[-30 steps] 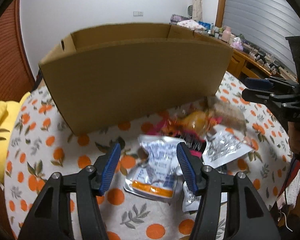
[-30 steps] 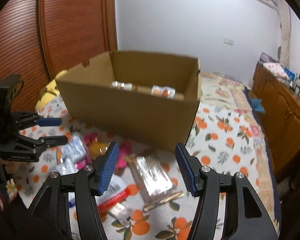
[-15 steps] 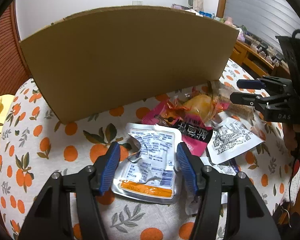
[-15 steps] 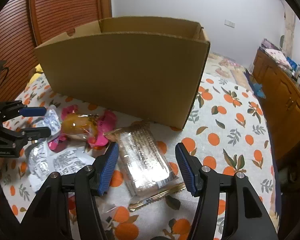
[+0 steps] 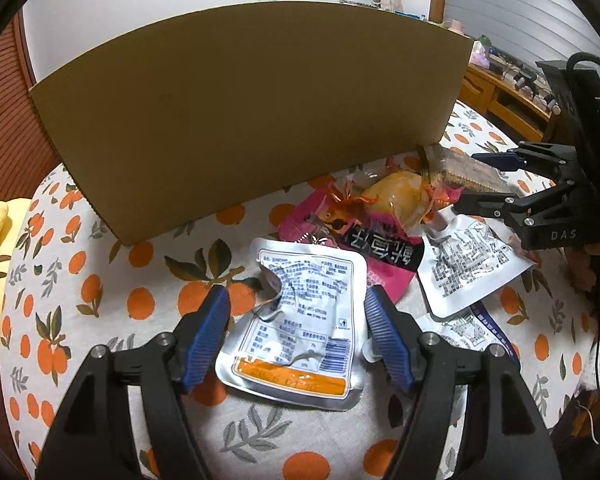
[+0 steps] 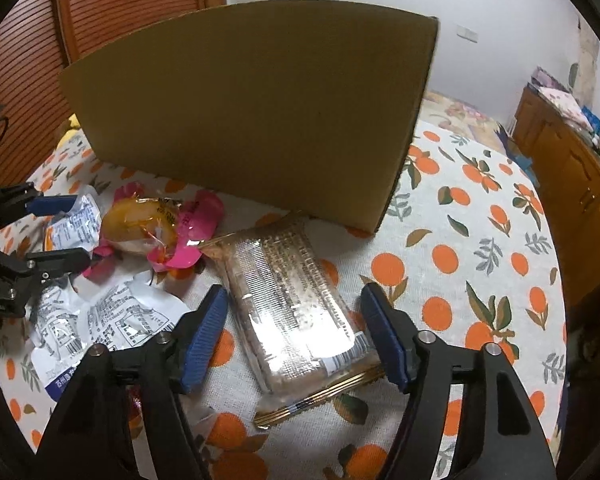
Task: Organize snacks
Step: 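Grasp the clear-wrapped bar with the right tool while the left tool grasps the white orange-striped pouch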
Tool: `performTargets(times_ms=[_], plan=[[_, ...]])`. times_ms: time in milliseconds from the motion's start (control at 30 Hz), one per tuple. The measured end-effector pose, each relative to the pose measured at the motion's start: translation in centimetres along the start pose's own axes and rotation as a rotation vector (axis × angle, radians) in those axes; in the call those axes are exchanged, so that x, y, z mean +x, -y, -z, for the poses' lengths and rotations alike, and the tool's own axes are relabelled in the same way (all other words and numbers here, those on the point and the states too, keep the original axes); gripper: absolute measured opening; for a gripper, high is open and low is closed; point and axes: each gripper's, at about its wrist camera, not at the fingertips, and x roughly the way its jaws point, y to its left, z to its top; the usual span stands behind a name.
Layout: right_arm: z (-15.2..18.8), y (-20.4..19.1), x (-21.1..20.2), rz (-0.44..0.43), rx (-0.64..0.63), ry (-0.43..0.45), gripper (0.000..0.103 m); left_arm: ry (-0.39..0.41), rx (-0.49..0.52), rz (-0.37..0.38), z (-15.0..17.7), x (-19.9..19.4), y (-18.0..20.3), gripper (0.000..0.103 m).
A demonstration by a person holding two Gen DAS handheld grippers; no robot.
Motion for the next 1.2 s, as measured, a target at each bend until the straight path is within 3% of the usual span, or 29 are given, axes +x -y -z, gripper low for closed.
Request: performTargets(times_ms=[367, 1067, 1200], plan=[[0.0, 0.0, 0.1, 0.005, 0.006, 0.001, 0.077, -0.036, 0.008, -0.006, 0.7, -0.7, -0.1, 0.071], [0.0, 0.0, 0.1, 0.008, 0.007, 0.0, 0.078, -0.018, 0.039, 0.012, 1.5, -0.8, 0.2, 0.076], [0.0, 0.0, 0.1, 0.008, 0.007, 0.0, 0.078, -0.002, 0.056, 0.026, 1.9, -1.2, 0.2, 0.064]])
